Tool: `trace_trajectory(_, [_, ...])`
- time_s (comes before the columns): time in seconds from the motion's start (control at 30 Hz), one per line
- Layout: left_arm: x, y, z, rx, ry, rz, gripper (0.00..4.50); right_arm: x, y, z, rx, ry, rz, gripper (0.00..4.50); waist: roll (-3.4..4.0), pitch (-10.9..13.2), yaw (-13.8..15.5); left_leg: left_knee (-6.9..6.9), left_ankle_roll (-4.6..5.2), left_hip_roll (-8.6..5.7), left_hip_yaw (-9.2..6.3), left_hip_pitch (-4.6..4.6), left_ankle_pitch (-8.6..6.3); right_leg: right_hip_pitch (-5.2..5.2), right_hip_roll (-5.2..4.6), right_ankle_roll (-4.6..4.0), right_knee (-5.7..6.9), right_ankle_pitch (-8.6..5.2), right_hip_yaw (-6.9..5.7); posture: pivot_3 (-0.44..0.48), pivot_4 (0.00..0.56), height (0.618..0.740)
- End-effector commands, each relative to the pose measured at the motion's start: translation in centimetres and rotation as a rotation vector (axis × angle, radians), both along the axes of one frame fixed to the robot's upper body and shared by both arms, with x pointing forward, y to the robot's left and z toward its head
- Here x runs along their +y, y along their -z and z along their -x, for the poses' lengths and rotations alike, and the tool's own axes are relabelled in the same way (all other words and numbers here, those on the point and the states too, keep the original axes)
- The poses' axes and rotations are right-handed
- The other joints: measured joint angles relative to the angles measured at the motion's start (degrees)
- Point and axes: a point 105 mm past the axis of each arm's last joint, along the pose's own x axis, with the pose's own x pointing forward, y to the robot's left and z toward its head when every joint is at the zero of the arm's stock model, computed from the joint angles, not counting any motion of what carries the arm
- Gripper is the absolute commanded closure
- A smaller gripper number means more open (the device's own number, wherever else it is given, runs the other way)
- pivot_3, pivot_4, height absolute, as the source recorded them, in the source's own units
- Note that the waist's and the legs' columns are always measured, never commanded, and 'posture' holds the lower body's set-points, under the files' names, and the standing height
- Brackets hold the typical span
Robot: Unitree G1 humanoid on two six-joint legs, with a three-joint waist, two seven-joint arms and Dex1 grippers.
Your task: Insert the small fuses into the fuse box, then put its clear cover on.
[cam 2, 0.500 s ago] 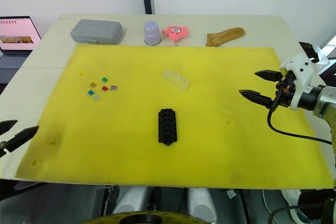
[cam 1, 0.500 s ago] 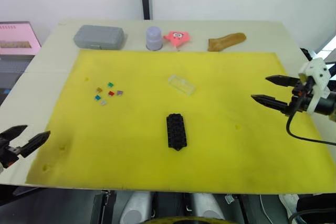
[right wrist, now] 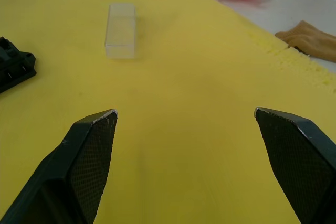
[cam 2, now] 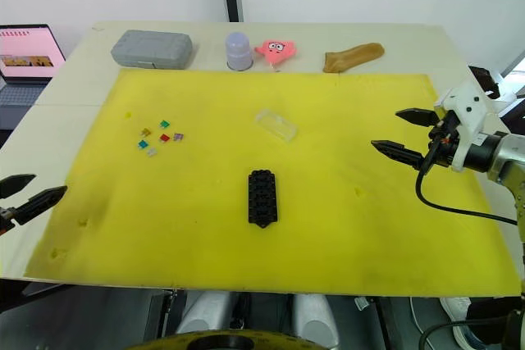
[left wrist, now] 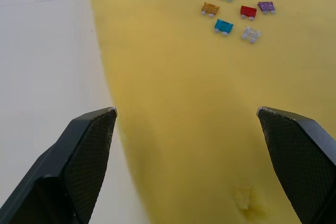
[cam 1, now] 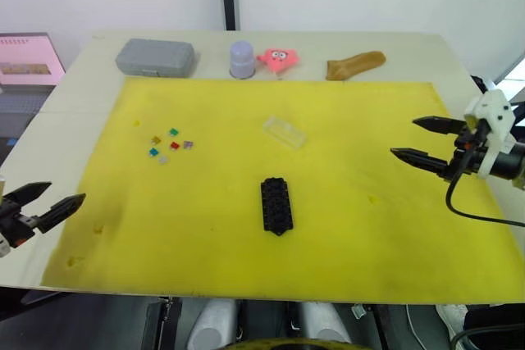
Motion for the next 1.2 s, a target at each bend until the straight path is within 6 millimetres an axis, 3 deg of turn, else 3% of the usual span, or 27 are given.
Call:
trace_trajectory(0.03, [-0.7, -0.9, -0.5, -0.020, 0.019, 0.010, 0.00, 0.2, -1.9, 0.3, -0.082, -0.010, 0.023, 0.08, 0.00, 0.0, 0.0, 0.00, 0.00, 0.00, 0.00, 0.00, 0.00, 0.00, 0.00, 0.00, 0.00, 0.00, 0.00, 0.000, 0.150, 0.740])
trace_trajectory(0.2, [-2.3, -1.8, -1.8, -0.017, 0.037, 0.186, 0.00, 1.7, -2.7, -0.2, -0.107, -0.057, 0.025, 0.08, 0.01, 0.0, 0.0, 0.01, 0.00, 0.00, 0.00, 0.00, 0.00, 0.00, 0.00, 0.00, 0.03, 0.00, 0.00, 0.000, 0.150, 0.740])
trace_trajectory(0.47, [-4.0, -2.4, -3.2, 0.193, 0.055, 0.589, 0.00, 8.7, -4.4, 1.1, -0.104, -0.316, -0.043, 0.08, 0.00, 0.0, -0.3, 0.03, -0.02, 0.00, 0.00, -0.02, 0.02, -0.09, 0.01, 0.01, 0.15, 0.01, -0.02, 0.000, 0.150, 0.740])
trace_trajectory(0.63, [-5.5, -1.5, -4.2, 0.353, 0.081, 0.751, 0.00, 12.8, -4.5, 2.2, -0.061, -0.489, -0.090, 0.08, -0.01, 0.0, -0.4, 0.05, -0.03, -0.03, -0.01, -0.05, 0.02, -0.16, 0.01, 0.01, 0.20, 0.01, -0.02, 0.000, 0.150, 0.740])
trace_trajectory(0.83, [-5.3, -1.2, -6.5, 0.401, 0.030, 0.931, 0.00, 16.7, -5.0, 2.1, -0.073, -0.602, -0.147, 0.08, -0.08, 0.0, -0.4, 0.12, -0.08, -0.07, 0.00, -0.09, 0.05, -0.35, 0.00, 0.01, 0.48, 0.01, -0.02, 0.000, 0.150, 0.740])
trace_trajectory(1.2, [-4.5, 0.0, -8.6, 0.432, -0.049, 1.078, 0.00, 19.4, -4.3, 1.1, -0.078, -0.638, -0.138, 0.08, -0.11, -0.1, -1.6, 0.13, -0.22, -0.12, -0.01, -0.16, 0.13, -0.56, -0.02, 0.01, 0.66, 0.01, -0.03, 0.000, 0.150, 0.740])
